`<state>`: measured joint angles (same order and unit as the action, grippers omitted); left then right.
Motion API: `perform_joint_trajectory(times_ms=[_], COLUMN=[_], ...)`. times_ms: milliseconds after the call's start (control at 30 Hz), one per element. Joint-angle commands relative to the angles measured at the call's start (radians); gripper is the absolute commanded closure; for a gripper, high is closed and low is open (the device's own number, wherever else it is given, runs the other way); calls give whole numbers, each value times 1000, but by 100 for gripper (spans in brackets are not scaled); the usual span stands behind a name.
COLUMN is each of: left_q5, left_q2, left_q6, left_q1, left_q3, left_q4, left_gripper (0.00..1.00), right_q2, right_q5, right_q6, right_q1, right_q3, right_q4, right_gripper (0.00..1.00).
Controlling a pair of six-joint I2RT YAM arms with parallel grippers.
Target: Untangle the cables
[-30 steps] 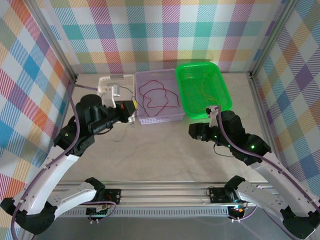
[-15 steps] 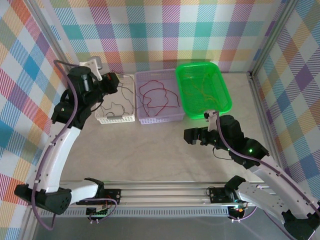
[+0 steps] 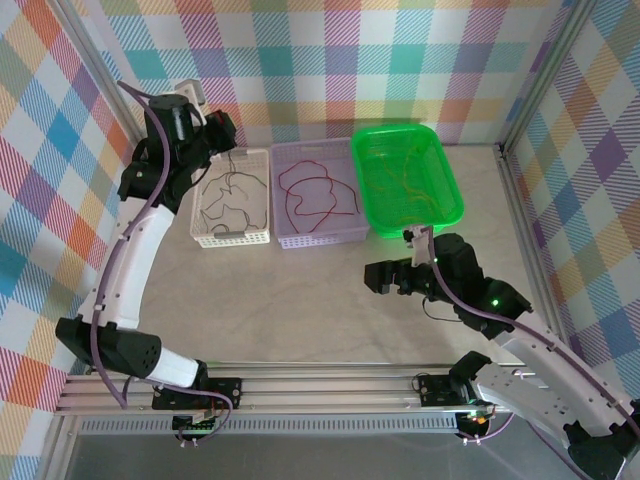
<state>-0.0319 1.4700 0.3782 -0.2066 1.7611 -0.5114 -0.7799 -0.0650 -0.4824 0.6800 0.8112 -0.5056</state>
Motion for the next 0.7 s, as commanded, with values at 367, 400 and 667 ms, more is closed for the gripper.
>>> perform_joint_trajectory(times_ms=[367, 400, 667], left_q5=[41, 52, 64], left_q2=[135, 140, 171], left_q6=[-23, -22, 6], left_q1=[87, 89, 113], left_q3=[-55, -72, -165], left_q4=[75, 83, 123], left_gripper=[100, 100, 100], right_q2=[-57, -56, -25], right_q5=[-110, -113, -111], right_q6=[-21, -21, -27], right_q1=[-2, -2, -2], right_q3=[-36, -37, -54], right_q4=[85, 83, 58], right_gripper=[0, 0, 0])
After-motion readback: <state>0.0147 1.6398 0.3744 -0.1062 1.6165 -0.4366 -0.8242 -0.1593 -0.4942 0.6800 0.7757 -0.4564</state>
